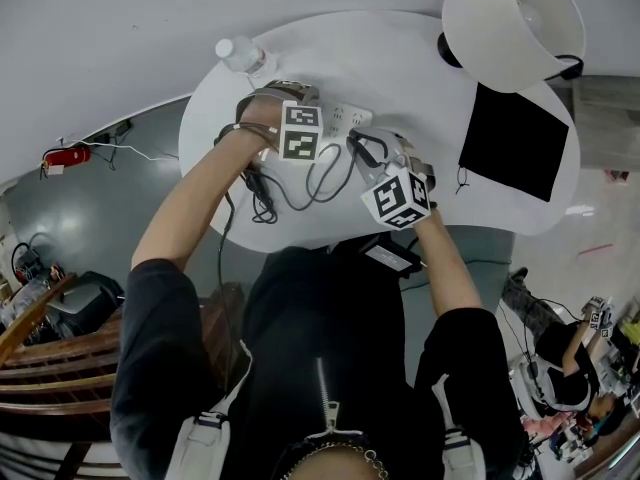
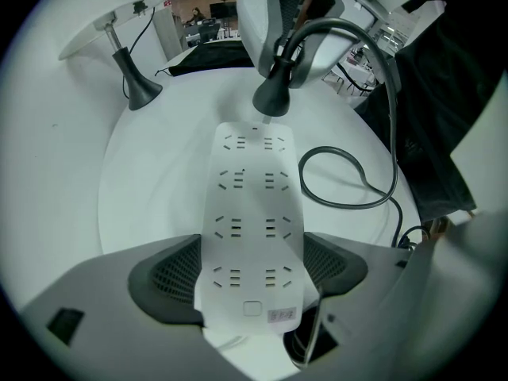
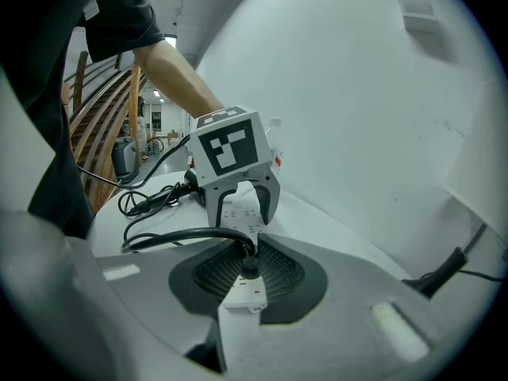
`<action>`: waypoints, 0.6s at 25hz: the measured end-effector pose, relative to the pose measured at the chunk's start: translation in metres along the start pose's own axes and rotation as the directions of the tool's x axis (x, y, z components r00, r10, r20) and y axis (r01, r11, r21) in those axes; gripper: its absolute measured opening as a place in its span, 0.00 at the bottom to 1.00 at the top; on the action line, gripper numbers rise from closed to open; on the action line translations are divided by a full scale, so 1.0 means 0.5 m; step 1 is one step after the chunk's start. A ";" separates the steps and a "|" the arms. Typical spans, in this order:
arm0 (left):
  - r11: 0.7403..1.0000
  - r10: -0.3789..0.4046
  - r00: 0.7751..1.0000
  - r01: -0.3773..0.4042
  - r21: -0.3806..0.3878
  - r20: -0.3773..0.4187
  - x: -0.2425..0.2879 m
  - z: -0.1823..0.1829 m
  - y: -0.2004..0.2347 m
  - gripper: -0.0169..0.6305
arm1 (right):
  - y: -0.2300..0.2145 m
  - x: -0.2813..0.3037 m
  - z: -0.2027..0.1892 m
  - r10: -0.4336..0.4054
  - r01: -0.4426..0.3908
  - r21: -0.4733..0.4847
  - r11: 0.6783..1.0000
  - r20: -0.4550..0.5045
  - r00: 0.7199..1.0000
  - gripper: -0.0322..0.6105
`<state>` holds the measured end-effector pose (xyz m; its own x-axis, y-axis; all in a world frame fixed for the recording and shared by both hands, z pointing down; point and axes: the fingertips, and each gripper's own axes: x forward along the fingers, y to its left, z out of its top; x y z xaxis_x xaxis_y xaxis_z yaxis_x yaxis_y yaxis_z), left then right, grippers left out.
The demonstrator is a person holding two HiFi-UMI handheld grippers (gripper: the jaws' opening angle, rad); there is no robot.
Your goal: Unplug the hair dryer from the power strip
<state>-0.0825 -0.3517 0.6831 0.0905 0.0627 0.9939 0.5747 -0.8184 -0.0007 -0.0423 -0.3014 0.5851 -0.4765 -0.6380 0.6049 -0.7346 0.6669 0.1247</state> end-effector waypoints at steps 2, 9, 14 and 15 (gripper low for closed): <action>1.000 0.012 1.000 -0.012 -0.001 0.006 -0.005 0.000 -0.004 0.62 | 0.001 -0.005 0.000 -0.004 0.004 0.000 1.000 0.001 1.000 0.13; 0.998 0.053 0.997 -0.051 -0.038 0.055 -0.048 0.002 -0.014 0.62 | 0.000 -0.016 0.009 -0.020 0.020 -0.009 1.000 0.006 1.000 0.14; 0.982 0.136 0.979 -0.113 -0.150 0.154 -0.110 0.020 -0.008 0.62 | -0.006 -0.034 0.026 -0.049 0.049 -0.019 0.999 0.015 0.999 0.14; 0.978 0.158 0.973 -0.130 -0.165 0.170 -0.123 0.023 -0.007 0.62 | -0.007 -0.038 0.030 -0.056 0.056 -0.021 0.998 0.018 0.998 0.14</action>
<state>-0.0810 -0.3461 0.6206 0.3175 0.0288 0.9478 0.4159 -0.9025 -0.1119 -0.0379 -0.2971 0.5613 -0.4433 -0.6809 0.5829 -0.7498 0.6380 0.1751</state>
